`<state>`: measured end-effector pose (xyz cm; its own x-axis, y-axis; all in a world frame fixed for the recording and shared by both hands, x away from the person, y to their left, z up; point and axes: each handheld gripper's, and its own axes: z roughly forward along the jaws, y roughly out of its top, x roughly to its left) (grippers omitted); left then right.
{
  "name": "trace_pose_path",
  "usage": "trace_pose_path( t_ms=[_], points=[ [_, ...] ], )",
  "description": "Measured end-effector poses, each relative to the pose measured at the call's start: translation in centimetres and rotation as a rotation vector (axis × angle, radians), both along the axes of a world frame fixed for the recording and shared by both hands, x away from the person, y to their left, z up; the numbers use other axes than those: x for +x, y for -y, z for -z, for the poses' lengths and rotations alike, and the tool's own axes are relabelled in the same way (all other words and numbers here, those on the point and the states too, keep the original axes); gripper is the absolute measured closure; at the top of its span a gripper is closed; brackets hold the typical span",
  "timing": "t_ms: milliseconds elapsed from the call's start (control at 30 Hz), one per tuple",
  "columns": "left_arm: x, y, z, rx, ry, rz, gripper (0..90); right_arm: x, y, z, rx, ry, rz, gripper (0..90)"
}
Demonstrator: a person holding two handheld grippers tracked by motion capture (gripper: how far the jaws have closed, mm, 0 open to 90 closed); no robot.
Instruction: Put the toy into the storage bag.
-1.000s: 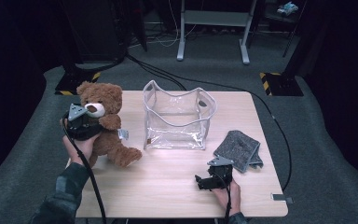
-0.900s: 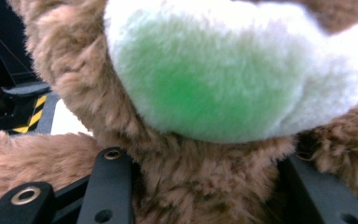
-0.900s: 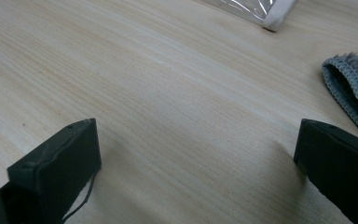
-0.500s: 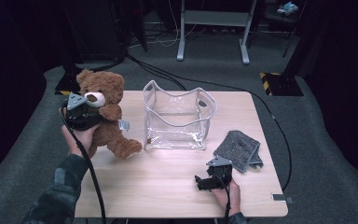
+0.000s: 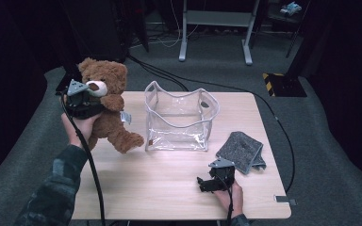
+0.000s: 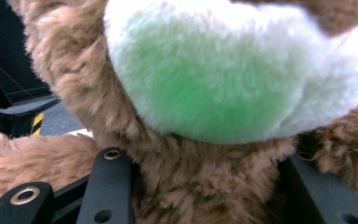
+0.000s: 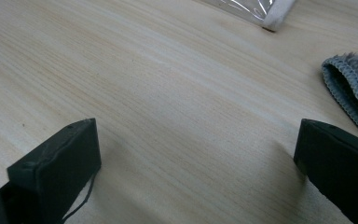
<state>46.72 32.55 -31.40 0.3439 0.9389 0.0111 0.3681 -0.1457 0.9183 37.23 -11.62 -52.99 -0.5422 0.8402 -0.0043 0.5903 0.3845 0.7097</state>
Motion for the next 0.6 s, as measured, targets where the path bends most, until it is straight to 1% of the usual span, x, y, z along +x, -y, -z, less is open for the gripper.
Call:
trace_pose_path(
  t_ms=[33, 67, 167, 200, 233, 300, 333, 400, 433, 500, 567, 600],
  points=[
    [0.2, 0.0, -0.3, 0.003, -0.006, 0.002, 53.7, 0.0, 0.0, 0.0, 0.0, 0.0, 0.0, 0.0],
    [0.4, 0.1, -0.8, 0.007, -0.006, 0.006, 53.6, 0.0, 0.0, 0.0, -0.002, 0.001, 0.0, 0.0],
    [0.7, 0.3, -1.7, 0.015, -0.005, 0.009, 53.6, 0.0, 0.0, 0.0, 0.002, 0.0, 0.001, 0.0],
    [0.7, 0.3, -1.7, 0.015, -0.005, 0.009, 53.5, 0.0, 0.0, 0.0, 0.002, 0.0, 0.001, 0.0],
    [0.9, 0.5, -2.3, 0.022, -0.001, 0.013, 53.5, 0.0, 0.0, 0.0, -0.002, 0.001, 0.0, 0.0],
    [0.9, 0.6, -2.5, 0.025, 0.003, 0.016, 53.5, 0.0, 0.0, 0.0, -0.002, 0.001, 0.0, 0.0],
    [1.1, 0.8, -3.2, 0.027, 0.01, 0.015, 53.4, 0.0, 0.0, 0.0, -0.001, 0.0, 0.001, 0.0],
    [1.3, 1.0, -3.8, 0.031, 0.018, 0.015, 53.3, 0.0, 0.0, 0.0, -0.001, 0.0, 0.001, 0.0],
    [1.3, 1.0, -3.8, 0.031, 0.018, 0.015, 53.3, 0.0, 0.0, 0.0, -0.001, 0.0, 0.001, 0.0],
    [1.5, 1.3, -4.8, 0.037, 0.027, 0.018, 53.2, 0.0, 0.0, 0.0, 0.001, -0.001, 0.002, 0.0],
    [1.6, 1.4, -5.0, 0.038, 0.027, 0.021, 53.2, 0.0, 0.0, 0.0, -0.001, 0.001, 0.002, 0.0],
    [1.7, 1.6, -5.6, 0.038, 0.031, 0.023, 53.1, 0.0, 0.0, 0.0, -0.001, 0.001, 0.002, 0.0]
  ],
)
